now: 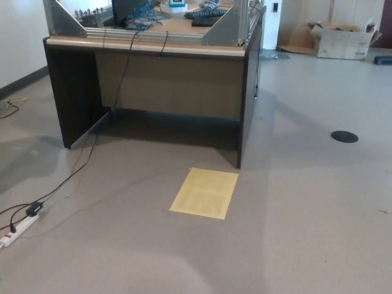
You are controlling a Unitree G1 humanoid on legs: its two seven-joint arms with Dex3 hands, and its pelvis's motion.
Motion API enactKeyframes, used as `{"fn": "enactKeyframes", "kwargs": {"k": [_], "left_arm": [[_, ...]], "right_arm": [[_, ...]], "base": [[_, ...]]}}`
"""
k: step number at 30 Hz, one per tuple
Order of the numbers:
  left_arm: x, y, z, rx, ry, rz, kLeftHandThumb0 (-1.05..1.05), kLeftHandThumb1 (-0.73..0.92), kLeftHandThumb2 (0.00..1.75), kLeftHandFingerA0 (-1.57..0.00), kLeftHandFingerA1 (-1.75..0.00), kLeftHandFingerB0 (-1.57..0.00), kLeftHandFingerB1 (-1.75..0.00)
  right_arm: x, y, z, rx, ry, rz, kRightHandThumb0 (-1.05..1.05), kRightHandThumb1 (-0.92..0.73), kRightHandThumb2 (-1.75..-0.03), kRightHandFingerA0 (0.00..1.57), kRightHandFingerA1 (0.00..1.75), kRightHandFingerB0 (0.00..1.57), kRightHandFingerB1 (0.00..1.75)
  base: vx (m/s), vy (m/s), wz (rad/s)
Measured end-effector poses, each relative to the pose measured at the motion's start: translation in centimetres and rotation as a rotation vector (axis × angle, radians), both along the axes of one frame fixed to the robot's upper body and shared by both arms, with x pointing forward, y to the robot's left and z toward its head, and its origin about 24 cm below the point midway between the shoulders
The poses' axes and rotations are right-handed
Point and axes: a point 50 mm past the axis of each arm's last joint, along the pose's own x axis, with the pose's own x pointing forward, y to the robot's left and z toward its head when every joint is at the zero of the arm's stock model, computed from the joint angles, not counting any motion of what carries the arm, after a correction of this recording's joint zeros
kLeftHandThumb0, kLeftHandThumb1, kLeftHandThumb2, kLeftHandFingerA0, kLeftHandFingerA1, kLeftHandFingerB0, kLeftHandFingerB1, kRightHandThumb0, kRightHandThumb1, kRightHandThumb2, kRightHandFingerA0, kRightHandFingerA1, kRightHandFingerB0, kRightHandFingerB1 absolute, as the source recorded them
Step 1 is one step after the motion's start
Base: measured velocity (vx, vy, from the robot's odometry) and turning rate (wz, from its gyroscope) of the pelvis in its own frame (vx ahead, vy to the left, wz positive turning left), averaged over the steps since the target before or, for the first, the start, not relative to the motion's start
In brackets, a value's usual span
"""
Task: A person hands over a black lunchbag to the robot and the robot uses its left hand to grab the strips of the lunchbag, the gives it back to the person.
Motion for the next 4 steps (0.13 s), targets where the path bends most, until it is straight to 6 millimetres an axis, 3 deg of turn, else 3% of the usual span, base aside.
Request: {"fn": "enactKeyframes", "kwargs": {"k": [1, 4], "left_arm": [[-0.02, 0.0, -0.02, -0.001, 0.002, -0.001, -0.7, 0.79, 0.65, -0.02, -0.21, -0.09, -0.23], [-0.03, -0.07, -0.02, -0.006, 0.001, -0.007, -0.69, 0.77, 0.65, -0.03, -0.22, -0.1, -0.23]], "right_arm": [[0.0, 0.0, 0.0, 0.0, 0.0, 0.0, -0.68, -0.76, -0.63, 0.42, 0.4, 0.38, 0.36], [-0.11, -0.07, -0.04, -0.002, 0.0, -0.002, -0.66, -0.75, -0.63, 0.42, 0.41, 0.38, 0.37]], "base": [[0.0, 0.0, 0.0], [0.0, 0.0, 0.0]]}}
